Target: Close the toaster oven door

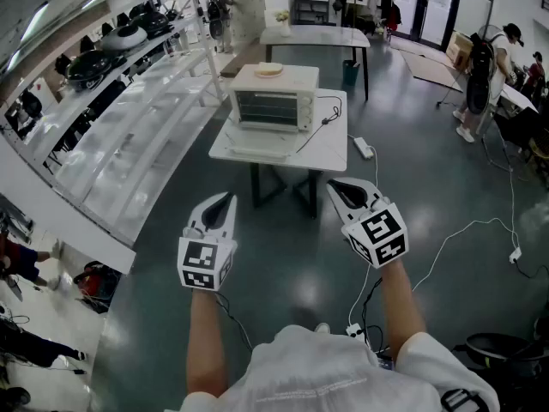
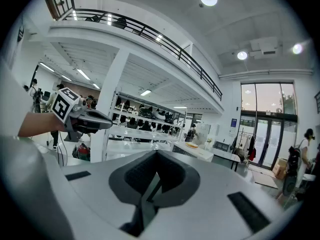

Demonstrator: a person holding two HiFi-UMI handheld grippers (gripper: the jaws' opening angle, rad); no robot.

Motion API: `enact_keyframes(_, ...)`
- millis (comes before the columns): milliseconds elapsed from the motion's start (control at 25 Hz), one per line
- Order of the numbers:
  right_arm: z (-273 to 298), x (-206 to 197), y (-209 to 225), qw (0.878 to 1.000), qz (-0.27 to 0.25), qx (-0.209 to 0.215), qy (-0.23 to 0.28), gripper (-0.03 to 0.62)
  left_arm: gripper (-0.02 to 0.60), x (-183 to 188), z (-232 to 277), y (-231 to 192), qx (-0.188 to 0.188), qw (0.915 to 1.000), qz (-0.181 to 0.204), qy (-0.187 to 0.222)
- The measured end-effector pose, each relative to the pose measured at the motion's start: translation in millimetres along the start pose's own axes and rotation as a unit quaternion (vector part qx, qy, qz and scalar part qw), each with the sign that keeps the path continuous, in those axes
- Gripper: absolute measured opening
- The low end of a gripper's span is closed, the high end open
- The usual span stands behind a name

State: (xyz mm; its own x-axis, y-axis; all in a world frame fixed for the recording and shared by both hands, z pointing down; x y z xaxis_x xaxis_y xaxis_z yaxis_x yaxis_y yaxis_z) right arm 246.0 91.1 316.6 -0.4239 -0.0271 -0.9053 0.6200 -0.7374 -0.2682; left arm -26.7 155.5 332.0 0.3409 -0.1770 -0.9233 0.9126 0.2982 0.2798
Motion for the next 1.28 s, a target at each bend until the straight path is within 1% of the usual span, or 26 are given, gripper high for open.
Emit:
enact_keyframes(360,-2.5,-4.4,1.4,1.0,0.01,0.0,-0.001,0.014,0.018,-1.6,-1.0,2.5,0.0,1.0,0.0,-0.004)
enact_keyframes(520,-5.0,-5.2,3.5,0.999,0.029,-0.004,0.016,0.015,0.018,-3.6,0.7,4.7,-0.008,0.9997,-0.014,-0.018)
enact_keyframes(600,-4.4,-6.3,2.8,0.999,0.035,0.001,0.017,0.016,0.02,-6.1,2.1,6.5,-0.014,0.9994,-0.02,-0.024)
enact_keyframes(640,-3.7,-6.9,1.8,0.999,0.038,0.007,0.017,0.022,0.02,-7.5,2.3,7.2,-0.016,0.9993,-0.023,-0.024)
enact_keyframes(680,-2.9,-7.6,0.3,0.999,0.042,0.015,0.016,0.062,0.023,-8.5,2.2,7.9,-0.017,0.9992,-0.025,-0.024)
enact_keyframes(720,-2.1,-8.4,-1.4,0.999,0.045,0.023,0.014,0.116,0.059,-9.2,1.9,8.5,-0.018,0.9992,-0.027,-0.023)
enact_keyframes(760,-1.7,-9.2,-3.1,0.998,0.047,0.029,0.012,0.13,0.119,-9.7,1.7,9.1,-0.018,0.9993,-0.027,-0.022)
enact_keyframes(800,-1.4,-9.9,-4.7,0.998,0.048,0.034,0.011,0.137,0.137,-10.2,1.1,9.7,-0.017,0.9993,-0.025,-0.02)
enact_keyframes(1000,2.1,-11.9,-10.5,0.997,0.061,0.044,0.008,0.153,0.137,-11.9,-5.0,7.4,-0.014,0.9996,-0.021,-0.013)
enact_keyframes(1200,6.2,-13.2,-15.5,0.997,0.07,0.039,0.001,0.152,0.135,-27.1,-6.5,1.7,-0.012,0.999,-0.026,-0.035)
enact_keyframes(1280,6.7,-11.9,-19.2,0.997,0.07,0.037,-0.003,0.152,0.124,-32.0,-9.0,-0.5,-0.011,0.9985,-0.029,-0.045)
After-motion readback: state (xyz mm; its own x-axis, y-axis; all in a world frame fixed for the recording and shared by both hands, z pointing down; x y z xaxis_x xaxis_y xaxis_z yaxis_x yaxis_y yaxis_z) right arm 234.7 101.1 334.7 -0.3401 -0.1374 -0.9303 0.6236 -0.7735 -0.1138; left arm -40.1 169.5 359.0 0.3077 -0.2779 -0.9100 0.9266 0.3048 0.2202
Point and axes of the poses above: the fingertips, and each gripper's own axes: z forward along the fingers, y to its right, x out of its top, the point moved 8 cm from there along -z, backward along the fingers, and after that the axes turned 9 degrees about -y, right-handed, at the moved point
